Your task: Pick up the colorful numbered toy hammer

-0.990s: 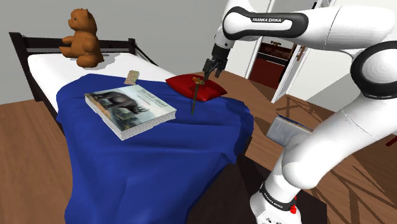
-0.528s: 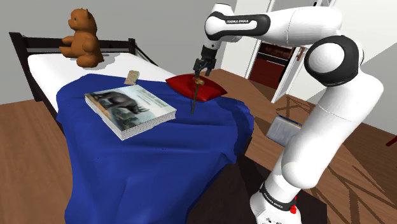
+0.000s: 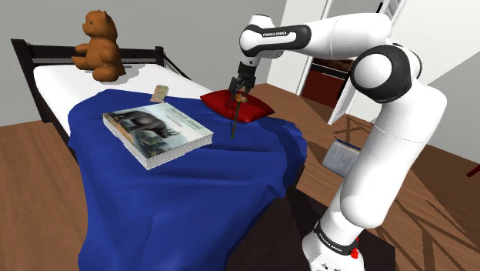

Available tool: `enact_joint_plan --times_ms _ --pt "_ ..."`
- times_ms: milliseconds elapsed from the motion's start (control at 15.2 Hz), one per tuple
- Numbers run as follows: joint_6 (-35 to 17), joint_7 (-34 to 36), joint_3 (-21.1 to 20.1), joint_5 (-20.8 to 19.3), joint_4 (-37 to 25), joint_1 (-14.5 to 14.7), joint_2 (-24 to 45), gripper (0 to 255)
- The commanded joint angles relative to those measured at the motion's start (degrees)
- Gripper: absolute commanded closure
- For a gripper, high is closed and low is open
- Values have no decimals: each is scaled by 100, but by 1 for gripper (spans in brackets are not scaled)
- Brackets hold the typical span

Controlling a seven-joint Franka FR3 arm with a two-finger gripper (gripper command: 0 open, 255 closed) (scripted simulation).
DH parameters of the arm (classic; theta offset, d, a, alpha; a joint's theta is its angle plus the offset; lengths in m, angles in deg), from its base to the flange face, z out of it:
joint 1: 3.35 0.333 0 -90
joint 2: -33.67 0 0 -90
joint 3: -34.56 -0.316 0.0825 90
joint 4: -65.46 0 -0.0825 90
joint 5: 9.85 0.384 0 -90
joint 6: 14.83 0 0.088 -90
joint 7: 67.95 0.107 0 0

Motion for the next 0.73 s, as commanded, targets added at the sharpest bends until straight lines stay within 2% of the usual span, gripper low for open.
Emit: enact_joint_plan --times_ms 0,132,198,660 --pt "-209 -8 0 0 220 0 -13 0" --pt "-209 -8 0 0 220 0 -13 0" --pt "-212 -9 1 -2 231 0 -21 255" --pt "-212 -10 1 -2 231 -1 -22 255"
